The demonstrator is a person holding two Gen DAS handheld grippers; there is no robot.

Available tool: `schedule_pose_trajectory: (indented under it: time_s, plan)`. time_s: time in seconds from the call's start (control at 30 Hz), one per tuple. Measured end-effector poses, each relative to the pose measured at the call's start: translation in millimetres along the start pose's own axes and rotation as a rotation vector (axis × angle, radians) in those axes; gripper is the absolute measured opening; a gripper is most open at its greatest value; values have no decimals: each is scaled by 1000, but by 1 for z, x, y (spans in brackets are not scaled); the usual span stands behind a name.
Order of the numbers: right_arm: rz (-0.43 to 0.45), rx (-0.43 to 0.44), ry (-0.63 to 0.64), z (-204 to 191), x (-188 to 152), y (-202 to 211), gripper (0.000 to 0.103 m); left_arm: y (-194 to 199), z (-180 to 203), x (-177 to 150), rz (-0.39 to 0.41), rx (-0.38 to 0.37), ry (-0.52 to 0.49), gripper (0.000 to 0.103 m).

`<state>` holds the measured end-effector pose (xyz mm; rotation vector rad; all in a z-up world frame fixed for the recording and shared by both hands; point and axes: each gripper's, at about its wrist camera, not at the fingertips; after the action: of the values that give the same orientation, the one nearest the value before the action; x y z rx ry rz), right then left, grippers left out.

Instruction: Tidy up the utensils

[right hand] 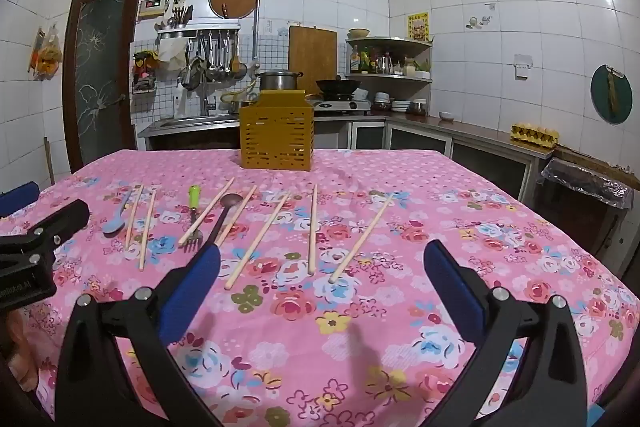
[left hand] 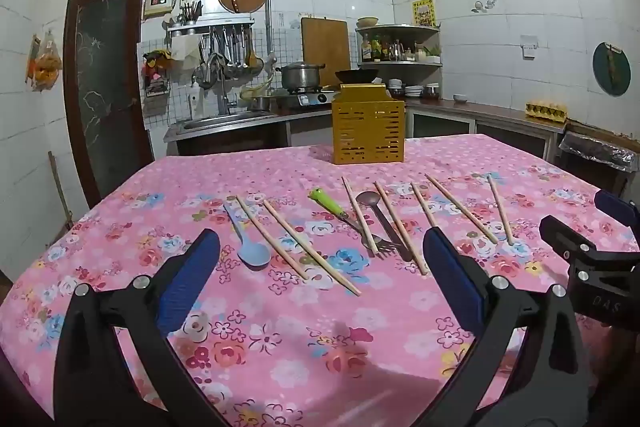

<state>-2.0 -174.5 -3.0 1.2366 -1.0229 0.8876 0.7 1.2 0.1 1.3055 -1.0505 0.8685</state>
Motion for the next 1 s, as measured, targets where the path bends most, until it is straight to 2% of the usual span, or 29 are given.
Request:
schedule_pose_trajectory:
  time_s: [1.0]
  plan:
    - [17, -4, 3, 1, 0, 2, 99, -5, -2, -4, -12, -15, 13, 98]
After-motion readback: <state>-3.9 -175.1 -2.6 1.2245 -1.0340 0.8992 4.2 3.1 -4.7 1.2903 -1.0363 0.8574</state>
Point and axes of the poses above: each gripper's, at about its wrist camera, not at the fingertips, and y roughly against the way its jaws point, z to its right, x to its top, and after that the axes turned 5 degrees about -x, right-handed
